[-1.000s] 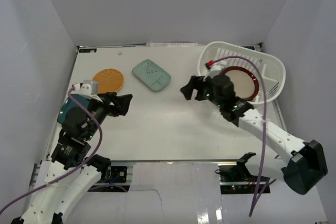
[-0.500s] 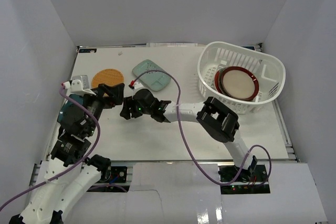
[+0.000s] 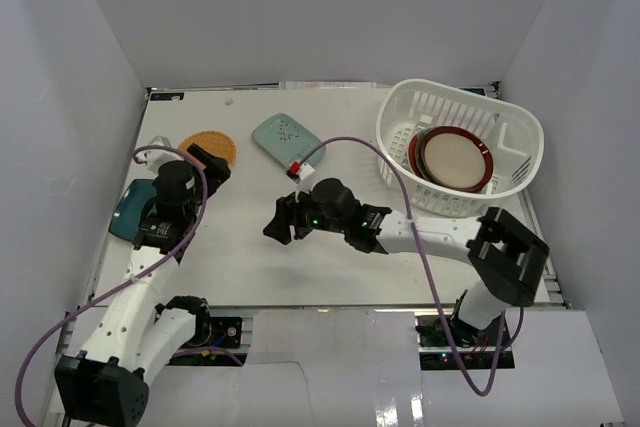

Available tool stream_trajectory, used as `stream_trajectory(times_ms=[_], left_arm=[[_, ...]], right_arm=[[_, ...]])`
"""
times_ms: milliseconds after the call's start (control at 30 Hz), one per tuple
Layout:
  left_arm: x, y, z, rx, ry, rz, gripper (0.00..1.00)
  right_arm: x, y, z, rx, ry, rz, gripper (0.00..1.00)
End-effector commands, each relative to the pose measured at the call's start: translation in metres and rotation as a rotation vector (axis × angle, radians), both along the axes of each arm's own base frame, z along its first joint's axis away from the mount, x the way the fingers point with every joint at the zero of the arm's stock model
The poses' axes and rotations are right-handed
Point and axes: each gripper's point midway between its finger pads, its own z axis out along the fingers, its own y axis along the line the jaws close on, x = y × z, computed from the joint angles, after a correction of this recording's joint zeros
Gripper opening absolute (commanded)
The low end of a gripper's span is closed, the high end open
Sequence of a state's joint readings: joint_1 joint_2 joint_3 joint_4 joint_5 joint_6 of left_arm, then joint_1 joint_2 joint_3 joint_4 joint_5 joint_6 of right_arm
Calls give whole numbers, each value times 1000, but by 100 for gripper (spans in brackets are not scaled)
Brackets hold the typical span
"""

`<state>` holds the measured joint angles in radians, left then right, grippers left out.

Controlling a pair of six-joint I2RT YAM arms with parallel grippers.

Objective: Place the plates into the plastic bin on the countertop

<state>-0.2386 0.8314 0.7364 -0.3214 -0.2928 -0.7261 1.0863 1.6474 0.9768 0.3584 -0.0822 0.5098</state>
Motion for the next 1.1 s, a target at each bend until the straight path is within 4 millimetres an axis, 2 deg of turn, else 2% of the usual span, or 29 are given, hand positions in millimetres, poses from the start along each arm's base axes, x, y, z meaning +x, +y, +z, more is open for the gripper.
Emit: stream_trajectory(times_ms=[0, 100, 133, 200, 300, 333, 433, 467, 533, 600, 767, 867, 933, 1067], left_arm=[[3, 29, -26, -171, 23, 113, 93], [-13, 64, -48, -284, 47, 251, 92], [-18, 69, -53, -315, 45, 291, 92], [-37, 84, -77, -333, 89, 383, 92], [-62, 98, -106, -385, 155, 493, 92], [-68, 101, -105, -398, 137, 515, 91], [-99, 105, -131, -392, 266, 619, 91], [-106, 115, -135, -373, 266, 684, 91], [-116, 120, -143, -366, 257, 736, 91], [-114, 121, -138, -416, 193, 759, 91], [-111, 116, -175, -464, 285, 780, 91], [-107, 118, -187, -494, 251, 797, 91], [-98, 119, -186, -530, 192, 783, 91], [-107, 126, -215, -563, 217, 833, 91]], right_arm=[[-17, -19, 27, 34, -114, 90, 65], [-30, -39, 25, 33, -135, 116, 65], [-34, -43, 29, 42, -144, 126, 66], [-38, -50, 21, 25, -154, 143, 66], [-42, -56, 23, 35, -166, 181, 66], [-43, -59, 26, 43, -169, 186, 66], [-42, -67, 22, 48, -149, 189, 67], [-38, -71, 19, 46, -137, 181, 67], [-38, -76, 15, 49, -115, 188, 67], [-32, -81, 10, 42, -103, 168, 67], [-25, -87, 2, 59, -55, 164, 67], [-28, -87, -3, 59, -33, 180, 68], [-28, -86, -4, 58, -30, 182, 68], [-27, -87, -6, 52, -30, 181, 68]])
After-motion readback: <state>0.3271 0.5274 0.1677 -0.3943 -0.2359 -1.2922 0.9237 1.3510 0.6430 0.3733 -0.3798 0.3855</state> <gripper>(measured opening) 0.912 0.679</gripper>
